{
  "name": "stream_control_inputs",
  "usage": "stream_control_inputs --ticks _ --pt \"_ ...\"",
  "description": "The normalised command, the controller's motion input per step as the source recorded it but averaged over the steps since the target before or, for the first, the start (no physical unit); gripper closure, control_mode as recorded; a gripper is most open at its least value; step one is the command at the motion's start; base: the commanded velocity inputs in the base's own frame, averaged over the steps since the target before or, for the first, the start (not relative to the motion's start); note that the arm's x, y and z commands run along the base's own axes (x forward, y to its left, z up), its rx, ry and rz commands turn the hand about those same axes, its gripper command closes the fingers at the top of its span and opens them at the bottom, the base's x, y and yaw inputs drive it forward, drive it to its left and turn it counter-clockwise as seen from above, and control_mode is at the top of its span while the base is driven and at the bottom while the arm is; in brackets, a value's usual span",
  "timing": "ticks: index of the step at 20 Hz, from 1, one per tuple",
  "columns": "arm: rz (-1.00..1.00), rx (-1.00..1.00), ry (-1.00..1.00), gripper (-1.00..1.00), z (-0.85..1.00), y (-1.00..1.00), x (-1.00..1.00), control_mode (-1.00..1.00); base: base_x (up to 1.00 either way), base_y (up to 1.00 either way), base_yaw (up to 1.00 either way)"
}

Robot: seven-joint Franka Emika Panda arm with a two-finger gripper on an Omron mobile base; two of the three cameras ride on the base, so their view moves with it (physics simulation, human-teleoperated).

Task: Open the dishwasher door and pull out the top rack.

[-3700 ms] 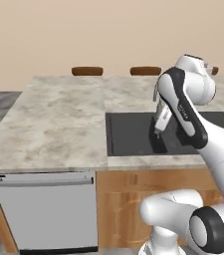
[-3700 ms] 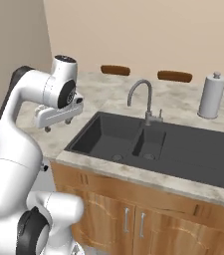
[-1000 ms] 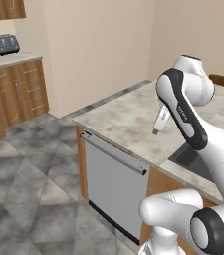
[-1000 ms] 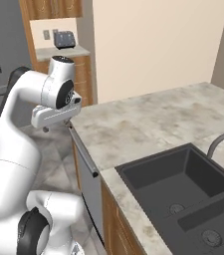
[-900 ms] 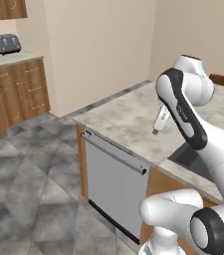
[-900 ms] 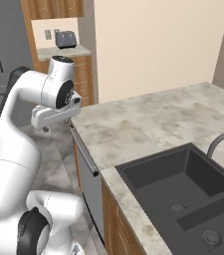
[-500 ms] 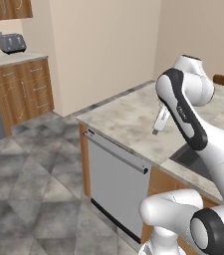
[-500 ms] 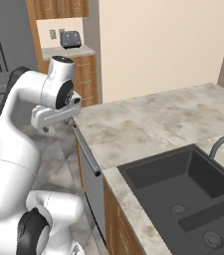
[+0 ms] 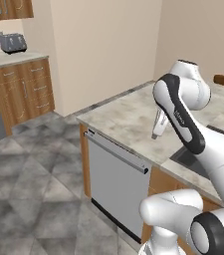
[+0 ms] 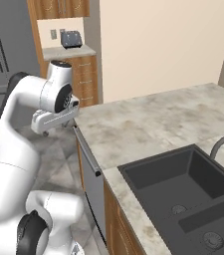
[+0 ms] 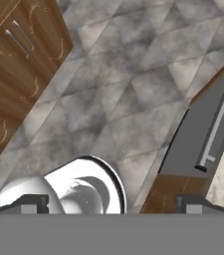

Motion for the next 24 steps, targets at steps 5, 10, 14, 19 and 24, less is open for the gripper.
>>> stream_control_inputs --ticks 5,10,14,19,24 --pt "0.01 0.00 0.00 -1.00 -0.13 0.22 0.00 -1.00 0.00 0.00 0.00" --pt "0.06 -0.26 -0.02 -1.00 -0.51 0.80 0.04 -1.00 0.00 0.00 0.00" --pt "-0.01 -0.42 -0.03 -1.00 -0.83 0.75 0.24 -1.00 0.00 0.00 0.00" --pt "-0.15 -0.30 0.03 -1.00 -0.59 0.29 0.35 -1.00 0.00 0.00 0.00" --pt "-0.22 -0.19 0.01 -1.00 -0.47 -0.01 0.48 -1.00 0.00 0.00 0.00"
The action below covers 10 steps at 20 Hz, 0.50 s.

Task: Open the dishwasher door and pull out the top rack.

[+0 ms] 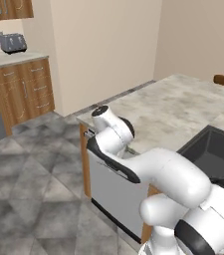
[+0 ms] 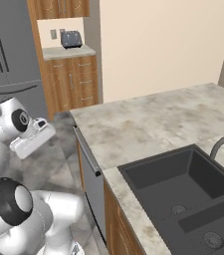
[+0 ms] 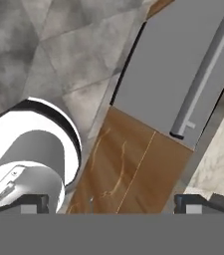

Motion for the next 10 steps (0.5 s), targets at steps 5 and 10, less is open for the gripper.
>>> stream_control_inputs --ticks 5,10 --pt "-0.36 -0.31 -0.07 -1.00 -0.46 0.21 0.45 -1.00 0.00 0.00 0.00" --pt "-0.38 -0.29 -0.13 -1.00 -0.36 0.09 0.36 -1.00 0.00 0.00 0.00"
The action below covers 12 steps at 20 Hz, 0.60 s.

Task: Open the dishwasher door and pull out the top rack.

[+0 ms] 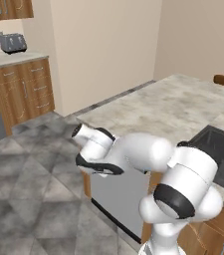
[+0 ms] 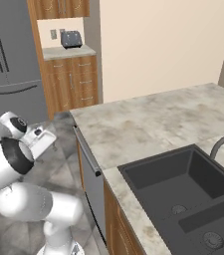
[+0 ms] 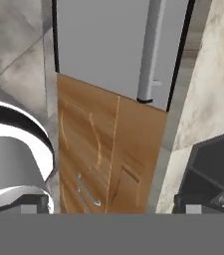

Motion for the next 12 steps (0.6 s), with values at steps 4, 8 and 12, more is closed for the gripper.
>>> stream_control_inputs --ticks 4,8,12 --pt "-0.30 -0.26 -0.23 -1.00 -0.38 0.01 0.24 -1.00 0.00 0.00 0.00" --pt "-0.16 -0.27 -0.32 -1.00 -0.43 0.00 0.18 -1.00 0.00 0.00 0.00" --pt "-0.08 -0.23 -0.35 -1.00 -0.12 -0.05 0.11 -1.00 0.00 0.00 0.00"
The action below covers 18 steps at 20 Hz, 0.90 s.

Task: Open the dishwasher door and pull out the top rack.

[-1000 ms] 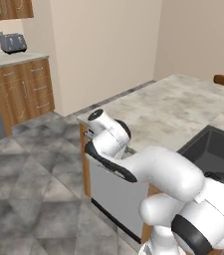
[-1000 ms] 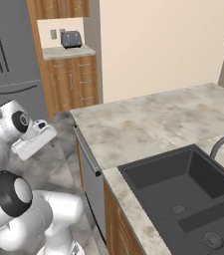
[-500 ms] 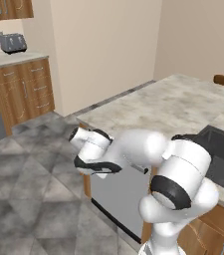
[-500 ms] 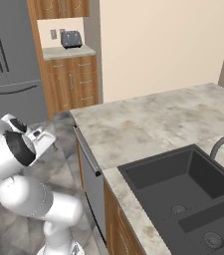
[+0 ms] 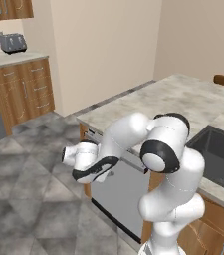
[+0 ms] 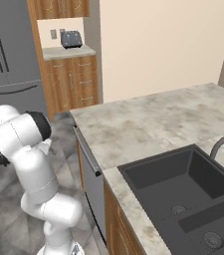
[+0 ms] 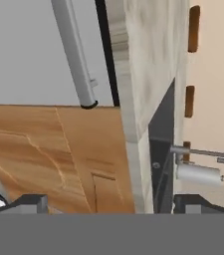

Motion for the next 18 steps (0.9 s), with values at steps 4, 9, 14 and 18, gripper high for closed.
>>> stream_control_inputs --ticks 4,9,14,18 --pt "-0.04 -0.12 -0.29 -1.00 0.01 -0.16 0.00 -1.00 0.00 0.00 0.00" --pt "-0.02 -0.01 -0.21 -1.00 0.06 -0.40 0.01 -1.00 0.00 0.00 0.00" --pt "0.05 0.02 -0.04 -1.00 0.15 -0.65 0.00 -1.00 0.00 0.00 0.00" --pt "0.14 0.01 0.00 -1.00 0.00 -0.50 0.29 -1.00 0.00 0.00 0.00"
